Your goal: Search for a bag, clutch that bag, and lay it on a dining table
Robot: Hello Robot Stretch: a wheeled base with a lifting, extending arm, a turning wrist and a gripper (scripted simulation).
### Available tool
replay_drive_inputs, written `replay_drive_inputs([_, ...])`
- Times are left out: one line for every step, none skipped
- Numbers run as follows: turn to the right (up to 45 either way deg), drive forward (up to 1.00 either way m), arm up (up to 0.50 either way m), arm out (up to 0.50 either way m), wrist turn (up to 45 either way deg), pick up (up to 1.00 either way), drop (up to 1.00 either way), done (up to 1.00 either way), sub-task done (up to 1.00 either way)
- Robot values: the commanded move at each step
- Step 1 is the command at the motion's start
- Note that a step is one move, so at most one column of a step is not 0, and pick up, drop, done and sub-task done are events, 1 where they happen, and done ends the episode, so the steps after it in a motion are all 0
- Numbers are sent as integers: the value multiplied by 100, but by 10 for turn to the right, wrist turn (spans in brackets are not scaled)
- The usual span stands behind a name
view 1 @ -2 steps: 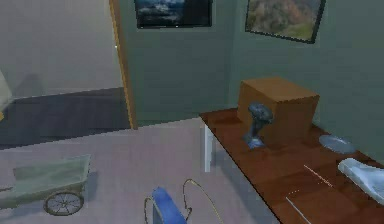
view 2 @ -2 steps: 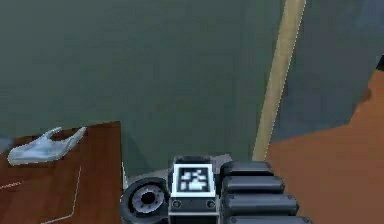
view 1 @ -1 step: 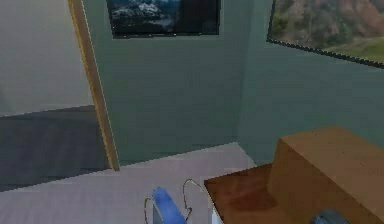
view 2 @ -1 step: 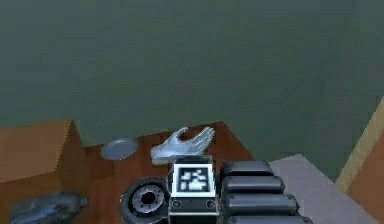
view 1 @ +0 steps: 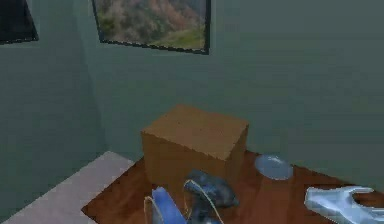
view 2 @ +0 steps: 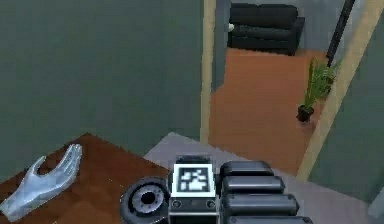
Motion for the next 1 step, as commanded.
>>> replay_drive_inputs([-270,0,0,0,0,0,0,0,0])
